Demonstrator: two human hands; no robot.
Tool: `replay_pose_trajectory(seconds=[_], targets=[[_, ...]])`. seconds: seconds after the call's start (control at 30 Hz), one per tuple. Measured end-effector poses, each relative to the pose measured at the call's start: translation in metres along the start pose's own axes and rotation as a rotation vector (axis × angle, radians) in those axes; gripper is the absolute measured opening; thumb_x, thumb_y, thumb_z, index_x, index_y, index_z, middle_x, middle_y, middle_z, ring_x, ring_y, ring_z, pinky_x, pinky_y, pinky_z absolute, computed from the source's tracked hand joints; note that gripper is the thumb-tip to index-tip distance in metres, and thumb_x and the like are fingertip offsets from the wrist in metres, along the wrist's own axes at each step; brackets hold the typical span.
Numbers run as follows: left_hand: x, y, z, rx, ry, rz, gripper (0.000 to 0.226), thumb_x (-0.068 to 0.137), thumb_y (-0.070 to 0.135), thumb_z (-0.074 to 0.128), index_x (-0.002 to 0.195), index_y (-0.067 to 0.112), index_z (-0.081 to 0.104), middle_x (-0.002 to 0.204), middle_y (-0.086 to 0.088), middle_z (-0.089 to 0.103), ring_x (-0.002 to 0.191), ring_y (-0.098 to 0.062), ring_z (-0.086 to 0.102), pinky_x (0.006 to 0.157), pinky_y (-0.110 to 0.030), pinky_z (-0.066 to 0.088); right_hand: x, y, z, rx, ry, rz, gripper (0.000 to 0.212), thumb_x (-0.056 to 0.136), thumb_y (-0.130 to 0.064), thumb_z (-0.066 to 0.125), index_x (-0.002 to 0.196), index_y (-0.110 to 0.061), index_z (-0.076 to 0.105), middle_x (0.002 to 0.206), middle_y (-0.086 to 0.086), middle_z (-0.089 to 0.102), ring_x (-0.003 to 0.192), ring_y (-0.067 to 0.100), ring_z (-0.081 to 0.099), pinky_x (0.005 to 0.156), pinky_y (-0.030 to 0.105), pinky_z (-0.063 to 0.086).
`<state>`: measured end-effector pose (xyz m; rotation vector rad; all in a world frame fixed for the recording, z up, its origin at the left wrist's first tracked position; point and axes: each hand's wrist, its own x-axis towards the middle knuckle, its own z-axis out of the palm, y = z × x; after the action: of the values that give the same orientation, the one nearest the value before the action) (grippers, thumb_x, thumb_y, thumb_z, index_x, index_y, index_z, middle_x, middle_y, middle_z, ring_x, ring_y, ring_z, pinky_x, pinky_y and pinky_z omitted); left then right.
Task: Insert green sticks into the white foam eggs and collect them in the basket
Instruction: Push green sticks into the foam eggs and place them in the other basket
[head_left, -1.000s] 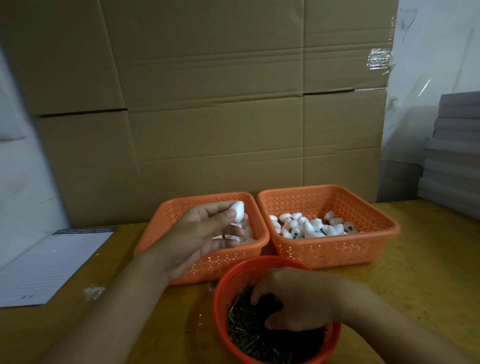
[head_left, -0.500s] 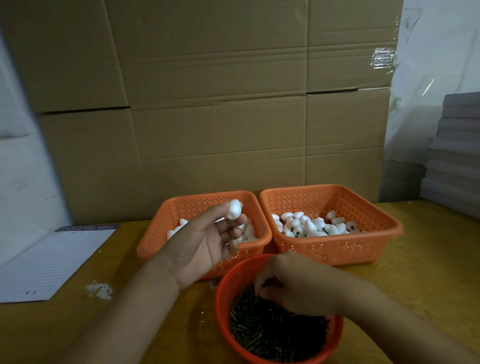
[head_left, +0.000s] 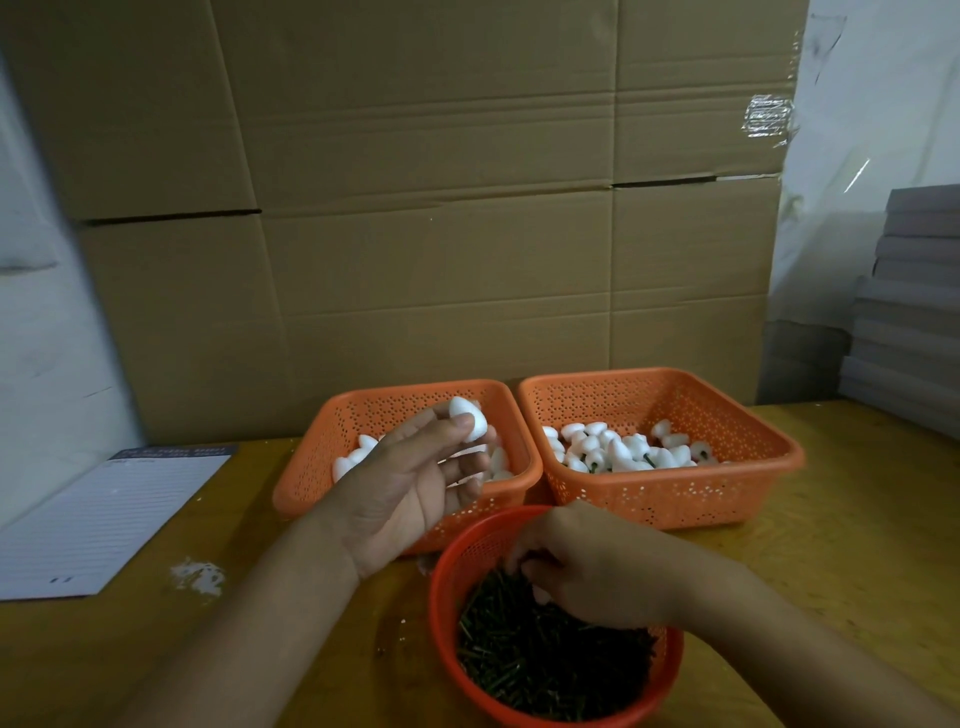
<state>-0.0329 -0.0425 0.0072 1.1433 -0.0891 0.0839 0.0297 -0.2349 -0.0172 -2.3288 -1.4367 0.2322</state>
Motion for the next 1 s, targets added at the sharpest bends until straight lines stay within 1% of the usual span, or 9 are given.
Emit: replay_pose_trajectory(seconds=[0.07,0.13,0.3,0.4,0.53,0.67,0.73,0.83,1.0], targets=[[-0.0003,-0.0002,-0.0013,0.02,-0.022,0.013,0.018,0.076,0.014,0.08,0.092,0.021,0.076,0.096,-0.006,0.068,0.08,-0.014,0.065,0.063,-0.026,0.055,0.0001,0.0002,-0.0002,0.019,-0.011,0.014,0.021,0.098,-0.015,0.052,0.105,-0.026,0.069,0.085,-0.015,0.069,0.071,-0.01,0.058,0.069,0.01,0.045],[-0.0007,-0.0017,-0.0025,0.099,-0.031,0.047,0.024,0.077,0.007,0.078,0.095,0.023,0.076,0.096,-0.005,0.067,0.082,-0.015,0.064,0.065,-0.026,0.054,0.0001,0.0,0.0002,0.03,-0.01,0.013,0.022,0.099,-0.015,0.051,0.106,-0.025,0.068,0.084,-0.014,0.068,0.071,-0.009,0.059,0.069,0.01,0.045],[-0.0018,-0.0045,-0.0027,0.502,0.048,0.284,0.03,0.075,0.0,0.079,0.092,0.025,0.073,0.101,-0.006,0.072,0.095,-0.024,0.07,0.081,-0.031,0.059,-0.0009,0.0,0.0005,0.018,-0.02,0.018,0.026,0.097,-0.009,0.05,0.107,-0.025,0.067,0.092,-0.012,0.069,0.073,-0.01,0.057,0.065,0.003,0.04],[-0.0032,-0.0031,-0.0009,0.578,0.078,0.348,0.031,0.08,-0.006,0.078,0.096,0.02,0.072,0.097,-0.003,0.074,0.09,-0.022,0.073,0.076,-0.027,0.058,-0.0007,0.0,0.0005,0.023,-0.03,0.022,0.027,0.095,-0.007,0.049,0.107,-0.025,0.066,0.092,-0.012,0.067,0.07,-0.012,0.054,0.064,0.003,0.04],[-0.0036,-0.0016,0.0037,0.432,0.102,0.289,0.02,0.08,0.013,0.076,0.098,0.018,0.071,0.094,-0.002,0.07,0.08,-0.015,0.066,0.066,-0.024,0.054,-0.0006,-0.0008,0.0017,0.045,-0.015,0.031,0.026,0.096,-0.008,0.048,0.106,-0.026,0.063,0.092,-0.011,0.069,0.072,-0.011,0.057,0.067,0.007,0.043],[-0.0031,-0.0009,0.0043,0.182,0.094,0.161,0.038,0.086,0.027,0.067,0.123,0.02,0.066,0.095,-0.009,0.071,0.076,-0.018,0.065,0.064,-0.029,0.056,-0.0023,-0.0042,0.0008,0.071,-0.016,0.03,0.031,0.096,-0.007,0.043,0.114,-0.024,0.062,0.086,-0.011,0.07,0.074,-0.007,0.06,0.069,0.01,0.045],[-0.0019,0.0004,0.0037,0.128,0.1,0.136,0.035,0.087,0.032,0.065,0.119,0.017,0.068,0.091,-0.009,0.07,0.073,-0.018,0.065,0.063,-0.029,0.056,-0.0025,-0.0053,0.0003,0.068,-0.015,0.017,0.035,0.096,-0.005,0.042,0.119,-0.022,0.062,0.082,-0.013,0.068,0.072,-0.008,0.059,0.067,0.008,0.043],[-0.0006,0.0019,0.003,0.072,0.097,0.078,0.034,0.087,0.044,0.064,0.101,0.014,0.072,0.08,-0.007,0.067,0.067,-0.014,0.065,0.06,-0.026,0.056,-0.0029,-0.0058,-0.0005,0.084,-0.019,0.032,0.032,0.098,-0.008,0.042,0.118,-0.022,0.062,0.082,-0.014,0.068,0.072,-0.007,0.061,0.067,0.01,0.045],[0.0015,-0.0009,0.0001,-0.008,0.102,-0.03,0.045,0.087,0.05,0.063,0.106,0.009,0.069,0.074,-0.003,0.064,0.061,-0.01,0.063,0.055,-0.023,0.055,-0.0035,-0.0068,-0.0007,0.115,-0.023,0.052,0.028,0.098,-0.008,0.043,0.114,-0.022,0.061,0.083,-0.012,0.069,0.072,-0.01,0.061,0.062,0.007,0.043]])
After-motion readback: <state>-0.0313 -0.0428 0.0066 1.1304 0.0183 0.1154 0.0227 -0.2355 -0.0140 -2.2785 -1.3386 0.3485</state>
